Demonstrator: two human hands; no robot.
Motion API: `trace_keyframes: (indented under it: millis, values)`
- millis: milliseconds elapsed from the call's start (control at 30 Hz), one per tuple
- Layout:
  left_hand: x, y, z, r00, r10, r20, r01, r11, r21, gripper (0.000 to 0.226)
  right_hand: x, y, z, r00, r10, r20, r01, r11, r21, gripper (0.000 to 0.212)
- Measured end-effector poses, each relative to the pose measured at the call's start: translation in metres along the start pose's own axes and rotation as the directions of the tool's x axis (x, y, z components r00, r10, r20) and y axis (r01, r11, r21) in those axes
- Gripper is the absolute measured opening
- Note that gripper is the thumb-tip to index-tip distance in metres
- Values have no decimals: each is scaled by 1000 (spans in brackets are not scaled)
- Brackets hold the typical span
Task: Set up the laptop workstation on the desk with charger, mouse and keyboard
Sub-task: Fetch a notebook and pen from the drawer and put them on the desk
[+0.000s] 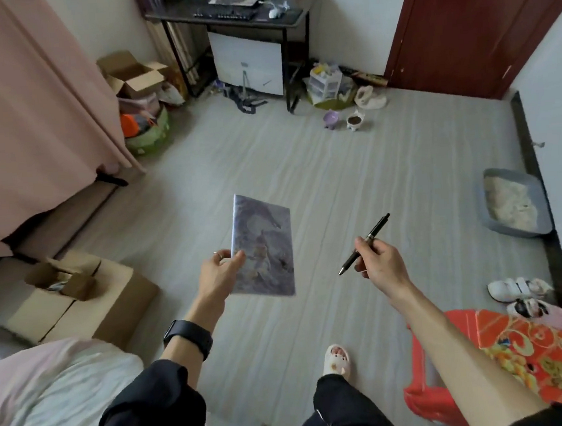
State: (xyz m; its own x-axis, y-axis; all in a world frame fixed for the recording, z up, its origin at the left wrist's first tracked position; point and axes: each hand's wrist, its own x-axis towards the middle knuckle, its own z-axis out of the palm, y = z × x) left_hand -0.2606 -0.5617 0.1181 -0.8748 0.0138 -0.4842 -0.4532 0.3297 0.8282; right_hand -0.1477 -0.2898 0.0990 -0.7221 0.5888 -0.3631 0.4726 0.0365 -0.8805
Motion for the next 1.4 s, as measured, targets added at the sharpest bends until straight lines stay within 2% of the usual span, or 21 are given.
trace_keyframes:
  millis: [133, 300, 500, 733, 967, 1100, 1400]
  values:
    - [65, 57, 15, 997, -32, -66, 28, 998, -56, 23, 98, -53, 18, 997, -22, 75, 26, 998, -53, 40]
    - [140, 129, 16, 996, -56, -69, 46, 990, -133, 27, 199, -127, 52, 983, -79, 165, 99, 988, -116, 42]
    - [255, 176, 5, 988, -141, 67, 154, 946, -285, 37, 309, -183, 126, 973, -98, 208, 134, 977, -165, 41]
    - [408, 224, -28, 948, -236, 214, 293, 908, -298, 53, 412, -227, 214, 984, -12, 178, 47, 979, -197, 43]
    - [542, 300, -76, 954, -192, 230, 250, 933, -258, 63, 508, -317, 301, 986, -25, 166, 61, 975, -215, 44]
    - [601, 325, -92, 956, -182, 229, 245, 927, -285, 64, 556, -350, 341, 979, -37, 202, 79, 975, -206, 54]
    - [775, 411, -137, 979, -158, 125, 191, 928, -321, 60, 726, -440, 453, 959, -63, 276, 120, 973, -195, 38]
